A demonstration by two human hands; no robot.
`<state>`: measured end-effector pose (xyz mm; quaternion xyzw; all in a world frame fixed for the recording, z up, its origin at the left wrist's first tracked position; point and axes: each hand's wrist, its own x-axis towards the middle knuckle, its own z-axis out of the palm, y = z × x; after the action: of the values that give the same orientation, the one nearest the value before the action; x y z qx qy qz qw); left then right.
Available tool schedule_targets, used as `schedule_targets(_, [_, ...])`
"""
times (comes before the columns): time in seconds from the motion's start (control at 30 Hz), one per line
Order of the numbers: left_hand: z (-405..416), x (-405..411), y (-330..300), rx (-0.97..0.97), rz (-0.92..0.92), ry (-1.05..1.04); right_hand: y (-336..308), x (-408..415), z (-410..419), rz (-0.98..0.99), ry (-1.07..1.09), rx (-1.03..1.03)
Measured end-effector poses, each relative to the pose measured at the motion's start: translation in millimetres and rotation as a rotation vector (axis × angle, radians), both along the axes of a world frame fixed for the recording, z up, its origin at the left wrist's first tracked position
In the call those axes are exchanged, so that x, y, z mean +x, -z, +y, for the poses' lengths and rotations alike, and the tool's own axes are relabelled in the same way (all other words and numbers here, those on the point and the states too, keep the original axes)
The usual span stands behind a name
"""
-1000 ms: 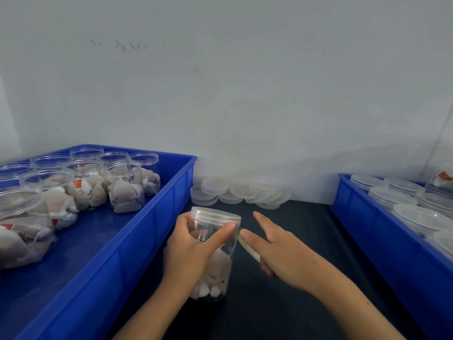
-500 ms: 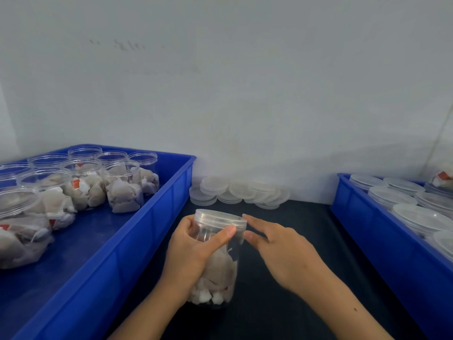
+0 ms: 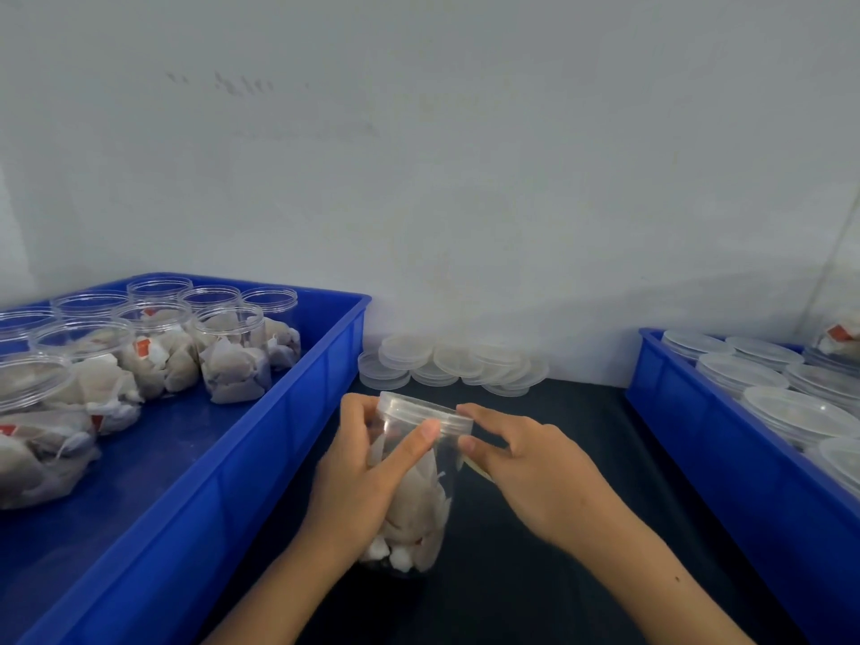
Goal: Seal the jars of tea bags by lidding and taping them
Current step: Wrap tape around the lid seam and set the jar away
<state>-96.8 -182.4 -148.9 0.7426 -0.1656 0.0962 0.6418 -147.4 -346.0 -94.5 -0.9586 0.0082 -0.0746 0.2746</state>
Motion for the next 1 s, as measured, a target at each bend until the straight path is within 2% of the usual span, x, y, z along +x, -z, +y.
schedule_targets(0.13, [-1, 1, 4, 0.115, -0.073, -0.104, 5, -5, 13, -0.055, 0.027, -0.085])
schedule_targets(0.37, [0, 3, -4, 0.047, 0.019, -0.116, 1, -11, 19, -0.089, -0.032, -0.227])
schedule_targets(0.5, [-1, 0, -3, -0.006, 0.036, -0.131, 4, -10, 18, -0.017, -0.078, -0.087])
schedule_targets(0.63, [-1, 0, -2, -0.021, 0.063, -0.134, 4, -5, 10, 0.115, -0.026, 0.032])
schedule_targets(0.87, [-2, -1, -2, -0.094, 0.116, -0.07, 3, -1, -1, -0.049, -0.061, -0.173])
schedule_targets(1.0, [-4, 0, -1, -0.139, 0.149, -0.063, 6, 3, -1, 0.035, -0.086, -0.024])
